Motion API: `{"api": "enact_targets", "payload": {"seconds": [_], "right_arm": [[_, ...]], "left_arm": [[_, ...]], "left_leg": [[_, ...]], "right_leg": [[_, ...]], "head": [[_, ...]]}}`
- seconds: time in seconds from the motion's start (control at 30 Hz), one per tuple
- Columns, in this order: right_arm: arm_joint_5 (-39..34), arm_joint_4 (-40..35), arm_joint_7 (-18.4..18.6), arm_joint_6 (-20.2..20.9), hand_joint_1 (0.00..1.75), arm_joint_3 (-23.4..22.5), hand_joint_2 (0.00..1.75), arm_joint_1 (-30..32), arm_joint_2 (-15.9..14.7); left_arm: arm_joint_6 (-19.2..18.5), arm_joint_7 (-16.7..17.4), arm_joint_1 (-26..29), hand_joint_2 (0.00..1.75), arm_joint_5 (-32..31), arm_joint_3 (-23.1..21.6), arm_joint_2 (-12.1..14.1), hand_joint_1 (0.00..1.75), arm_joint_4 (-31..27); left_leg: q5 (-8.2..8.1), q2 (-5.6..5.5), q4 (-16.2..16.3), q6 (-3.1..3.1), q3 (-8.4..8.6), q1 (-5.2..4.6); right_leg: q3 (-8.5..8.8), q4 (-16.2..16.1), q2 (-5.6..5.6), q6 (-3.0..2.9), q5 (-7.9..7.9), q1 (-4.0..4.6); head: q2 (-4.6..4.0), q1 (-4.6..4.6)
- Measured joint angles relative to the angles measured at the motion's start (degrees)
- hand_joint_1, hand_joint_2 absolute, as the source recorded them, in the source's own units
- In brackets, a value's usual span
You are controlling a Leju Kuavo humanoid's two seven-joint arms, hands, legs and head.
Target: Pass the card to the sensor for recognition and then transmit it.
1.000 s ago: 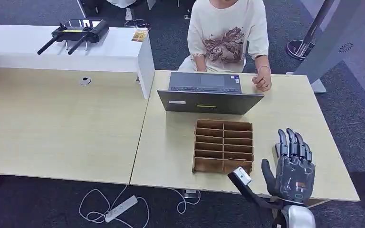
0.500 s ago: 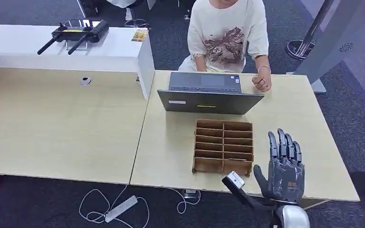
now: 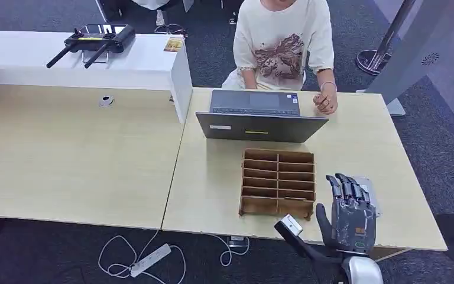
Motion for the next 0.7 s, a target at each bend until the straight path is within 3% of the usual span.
{"api": "enact_targets", "payload": {"seconds": [0.7], "right_arm": [[0.0,1.14,-1.03,1.2,0.51,0.0,1.75,-0.2,0.66]], "left_arm": [[-0.94,0.02,-0.4,0.0,-1.38,0.0,-0.02,0.0,0.0]], "left_leg": [[0.0,0.0,0.0,0.0,0.0,0.0]], "right_leg": [[0.01,0.0,0.0,0.0,0.0,0.0]], "head": [[0.0,-0.02]]}}
